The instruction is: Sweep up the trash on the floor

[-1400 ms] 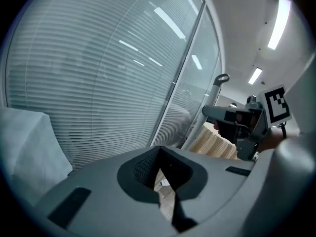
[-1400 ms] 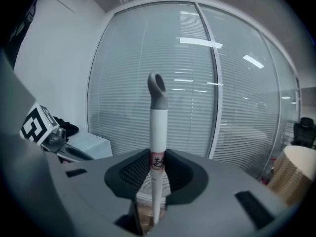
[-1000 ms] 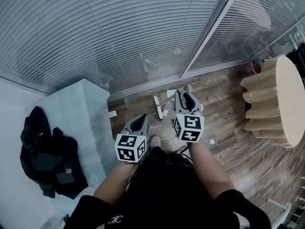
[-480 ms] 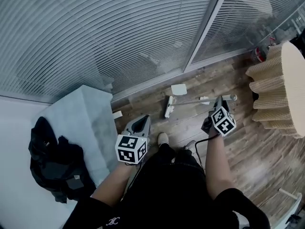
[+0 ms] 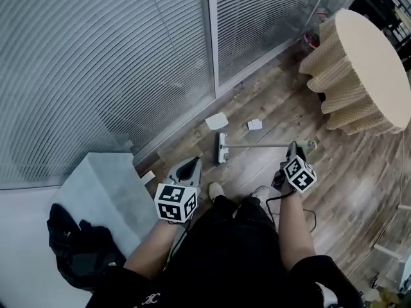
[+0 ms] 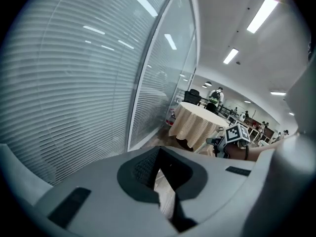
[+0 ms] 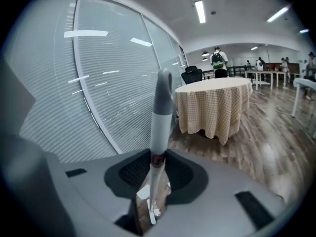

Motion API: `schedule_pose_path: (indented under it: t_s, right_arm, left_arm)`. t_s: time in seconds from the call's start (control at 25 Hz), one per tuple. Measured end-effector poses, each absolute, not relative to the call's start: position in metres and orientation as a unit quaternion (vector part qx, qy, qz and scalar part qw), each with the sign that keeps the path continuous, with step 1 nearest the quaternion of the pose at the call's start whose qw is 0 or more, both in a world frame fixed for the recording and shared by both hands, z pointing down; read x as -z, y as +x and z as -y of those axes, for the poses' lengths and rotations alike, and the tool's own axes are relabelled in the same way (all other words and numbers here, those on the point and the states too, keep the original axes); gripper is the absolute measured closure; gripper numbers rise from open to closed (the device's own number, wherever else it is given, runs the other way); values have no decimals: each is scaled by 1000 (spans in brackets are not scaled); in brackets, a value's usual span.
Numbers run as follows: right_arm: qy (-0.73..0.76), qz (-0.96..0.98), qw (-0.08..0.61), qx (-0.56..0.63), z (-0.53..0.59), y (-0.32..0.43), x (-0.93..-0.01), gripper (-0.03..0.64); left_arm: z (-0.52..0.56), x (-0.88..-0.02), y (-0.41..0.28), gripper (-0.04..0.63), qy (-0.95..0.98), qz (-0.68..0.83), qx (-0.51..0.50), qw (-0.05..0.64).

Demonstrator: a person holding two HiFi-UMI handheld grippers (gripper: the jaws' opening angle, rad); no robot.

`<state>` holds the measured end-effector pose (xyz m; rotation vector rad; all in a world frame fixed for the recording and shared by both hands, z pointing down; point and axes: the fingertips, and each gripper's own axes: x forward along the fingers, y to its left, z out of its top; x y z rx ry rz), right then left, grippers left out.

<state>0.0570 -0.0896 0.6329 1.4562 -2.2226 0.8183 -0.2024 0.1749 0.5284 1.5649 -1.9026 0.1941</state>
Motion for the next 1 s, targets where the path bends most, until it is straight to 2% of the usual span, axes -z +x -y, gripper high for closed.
schedule_pose_path:
  t_s: [0.72, 1.0]
  right_arm:
    - [602, 730, 173, -272, 162, 281, -616, 515]
    - [617, 716, 165, -284, 169, 344, -611, 515]
  left_arm:
    - [-41, -512, -44, 598, 682, 655, -121, 304]
    - [-9, -512, 9, 598, 700, 636, -131, 296]
